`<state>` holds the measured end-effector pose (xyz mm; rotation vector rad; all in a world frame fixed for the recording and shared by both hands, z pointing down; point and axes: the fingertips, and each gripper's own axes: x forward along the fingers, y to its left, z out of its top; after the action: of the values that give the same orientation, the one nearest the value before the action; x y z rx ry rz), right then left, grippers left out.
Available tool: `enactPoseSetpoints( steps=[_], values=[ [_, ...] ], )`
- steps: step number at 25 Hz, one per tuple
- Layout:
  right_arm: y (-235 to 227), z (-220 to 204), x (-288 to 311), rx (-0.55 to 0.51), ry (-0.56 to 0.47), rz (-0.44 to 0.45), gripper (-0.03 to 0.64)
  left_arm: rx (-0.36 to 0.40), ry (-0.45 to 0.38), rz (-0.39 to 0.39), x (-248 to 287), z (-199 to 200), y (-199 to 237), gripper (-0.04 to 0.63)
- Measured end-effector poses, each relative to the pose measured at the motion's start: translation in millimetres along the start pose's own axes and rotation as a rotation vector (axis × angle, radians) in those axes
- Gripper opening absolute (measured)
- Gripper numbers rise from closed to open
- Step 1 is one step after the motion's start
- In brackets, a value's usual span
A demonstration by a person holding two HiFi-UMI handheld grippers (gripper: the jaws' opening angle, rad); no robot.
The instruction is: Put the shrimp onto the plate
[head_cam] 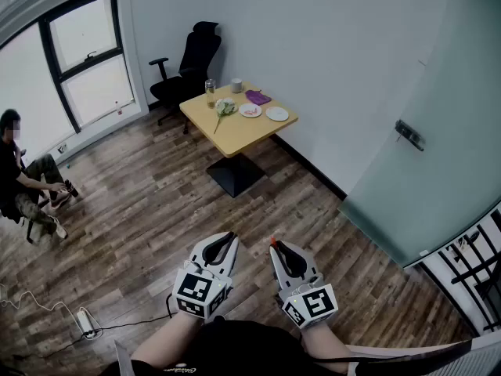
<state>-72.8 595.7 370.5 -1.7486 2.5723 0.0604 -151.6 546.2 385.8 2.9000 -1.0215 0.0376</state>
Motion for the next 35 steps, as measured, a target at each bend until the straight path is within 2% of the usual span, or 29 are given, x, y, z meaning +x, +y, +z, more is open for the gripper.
enactPoseSetpoints(
  steps=[10,14,26,35],
  values=[
    [7,-5,19,-0.011,0.014,-0.009,0.054,-0.007,0.003,-0.009,2,-4,19,0.029],
    [13,-6,31,0.039,0.02,-0.001,0.054,-0.016,0.003,-0.021,1,-7,30,0.029],
    [36,-15,77,0.024,0.028,-0.048,0.054,-0.045,0.007,-0.054,-5,-19,86,0.026],
    [26,-24,99,0.04,0.049,-0.067,0.054,-0.039,0.007,-0.086,13,-16,96,0.026]
  ],
)
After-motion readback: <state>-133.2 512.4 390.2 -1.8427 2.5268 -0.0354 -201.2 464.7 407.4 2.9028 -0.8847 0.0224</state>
